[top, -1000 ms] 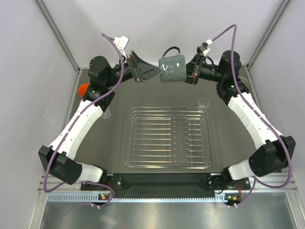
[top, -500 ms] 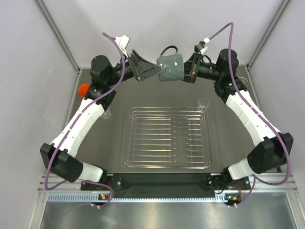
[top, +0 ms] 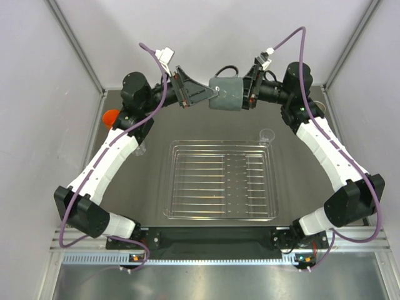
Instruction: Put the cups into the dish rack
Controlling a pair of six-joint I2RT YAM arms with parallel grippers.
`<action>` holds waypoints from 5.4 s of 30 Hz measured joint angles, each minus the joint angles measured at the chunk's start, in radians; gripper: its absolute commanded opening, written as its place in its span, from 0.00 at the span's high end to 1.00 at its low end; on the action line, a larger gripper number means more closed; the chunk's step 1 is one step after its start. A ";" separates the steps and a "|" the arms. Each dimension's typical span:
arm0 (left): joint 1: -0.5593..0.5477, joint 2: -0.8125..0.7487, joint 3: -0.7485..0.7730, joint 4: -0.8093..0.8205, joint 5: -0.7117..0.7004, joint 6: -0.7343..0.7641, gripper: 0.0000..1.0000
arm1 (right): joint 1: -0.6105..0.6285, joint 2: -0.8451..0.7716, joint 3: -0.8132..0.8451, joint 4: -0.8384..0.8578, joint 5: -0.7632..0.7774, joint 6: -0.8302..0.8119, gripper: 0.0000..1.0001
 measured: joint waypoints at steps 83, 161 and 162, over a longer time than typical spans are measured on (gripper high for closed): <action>-0.549 0.147 -0.297 -0.674 -1.150 0.572 0.89 | -0.195 -0.208 -0.270 -0.444 0.054 -0.261 0.36; -0.563 0.093 -0.348 -0.671 -1.120 0.592 0.10 | 0.173 0.330 -0.211 -0.660 0.031 -0.687 0.96; -0.564 0.093 -0.348 -0.672 -1.120 0.591 0.10 | 0.173 0.327 -0.219 -0.653 0.034 -0.687 0.97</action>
